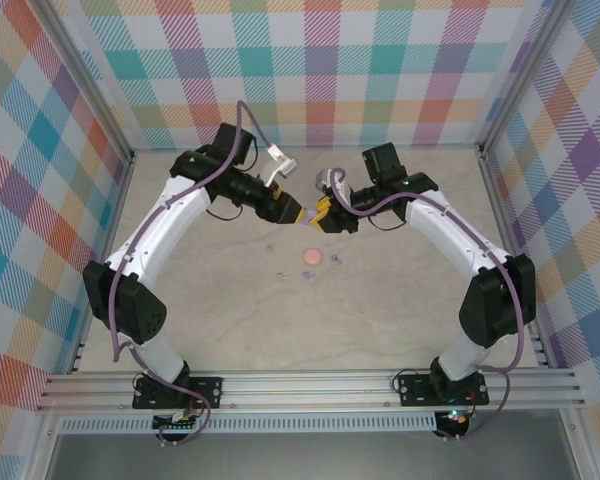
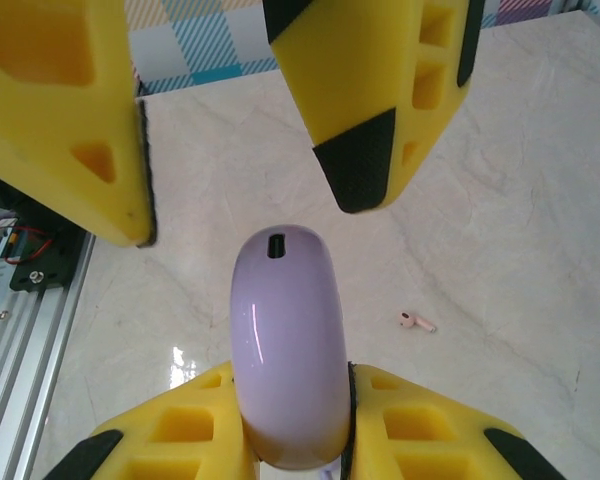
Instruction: Insert the wireless bluetooth earbuds into the charging case
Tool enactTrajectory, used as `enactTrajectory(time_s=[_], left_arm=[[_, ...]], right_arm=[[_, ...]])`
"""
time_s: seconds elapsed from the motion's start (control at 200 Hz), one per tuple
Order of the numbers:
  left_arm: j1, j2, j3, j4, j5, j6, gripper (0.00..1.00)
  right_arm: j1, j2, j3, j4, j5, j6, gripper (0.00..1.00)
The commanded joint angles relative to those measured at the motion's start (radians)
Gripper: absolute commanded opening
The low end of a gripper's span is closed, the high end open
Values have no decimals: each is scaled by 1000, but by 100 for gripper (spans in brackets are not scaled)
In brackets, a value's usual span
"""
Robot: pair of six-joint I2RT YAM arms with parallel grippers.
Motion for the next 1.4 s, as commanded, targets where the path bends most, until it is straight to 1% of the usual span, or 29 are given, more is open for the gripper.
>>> enactTrajectory(time_s=[0.0,0.235,0.37,0.575,0.62,0.73,0.785,0.87,0.96,1.01,1.125,1.245,1.345,1.395], left_arm=[[-6,20,-11,-8,33,22,58],[-18,50,-14,-7,55,17,55],[-27,53,-23,-2,71,17,49],[-33,58,-34,-3,66,16,48],[-33,58,-34,-2,67,17,44],[-34,58,-34,8,64,7,27],[-33,58,-37,19,61,-5,23],[-32,59,-41,40,57,-33,16],[-22,61,-54,82,65,-83,14],[-14,61,-70,115,67,-120,14],[-6,62,-105,173,57,-174,14],[-4,61,-133,211,44,-214,14],[-1,51,-175,275,-16,-289,14],[4,53,-199,307,-58,-340,14]], right_arm=[[2,7,39,-43,-67,-6,20],[3,17,48,-54,-80,-7,20],[5,28,60,-59,-78,0,20],[5,37,74,-64,-80,8,20],[6,39,77,-67,-81,9,20],[5,42,79,-68,-75,16,21],[5,43,80,-70,-70,17,21],[4,42,78,-73,-56,17,25],[4,36,66,-65,-29,26,35],[4,32,56,-50,-8,35,42],[-2,15,25,-9,27,64,52],[-10,0,3,24,49,92,53],[-22,-8,-15,56,89,145,53],[-28,-16,-35,86,134,191,53]])
